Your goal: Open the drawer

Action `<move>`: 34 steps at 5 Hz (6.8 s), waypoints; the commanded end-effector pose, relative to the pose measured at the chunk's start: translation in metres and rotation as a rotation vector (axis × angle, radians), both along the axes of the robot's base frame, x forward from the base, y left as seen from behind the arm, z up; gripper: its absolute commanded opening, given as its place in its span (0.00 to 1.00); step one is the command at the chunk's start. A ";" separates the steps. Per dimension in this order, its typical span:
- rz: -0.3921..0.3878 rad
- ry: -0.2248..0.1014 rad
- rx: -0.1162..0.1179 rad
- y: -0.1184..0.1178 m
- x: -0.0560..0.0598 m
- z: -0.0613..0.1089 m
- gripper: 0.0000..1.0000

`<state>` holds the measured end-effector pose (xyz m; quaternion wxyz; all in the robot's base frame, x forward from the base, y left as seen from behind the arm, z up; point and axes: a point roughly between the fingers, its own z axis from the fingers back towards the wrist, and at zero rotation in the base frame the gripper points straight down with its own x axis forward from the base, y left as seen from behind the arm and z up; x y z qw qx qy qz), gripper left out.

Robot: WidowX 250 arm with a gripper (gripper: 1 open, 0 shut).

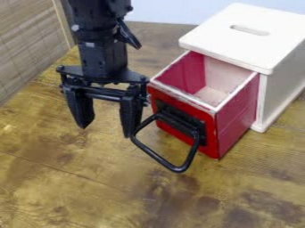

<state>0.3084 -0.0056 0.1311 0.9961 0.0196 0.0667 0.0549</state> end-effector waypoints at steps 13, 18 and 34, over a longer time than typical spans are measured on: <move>-0.100 -0.120 0.015 -0.005 -0.005 0.024 1.00; -0.010 -0.082 0.033 0.008 0.021 0.007 0.00; -0.099 -0.079 -0.009 -0.003 -0.002 0.009 1.00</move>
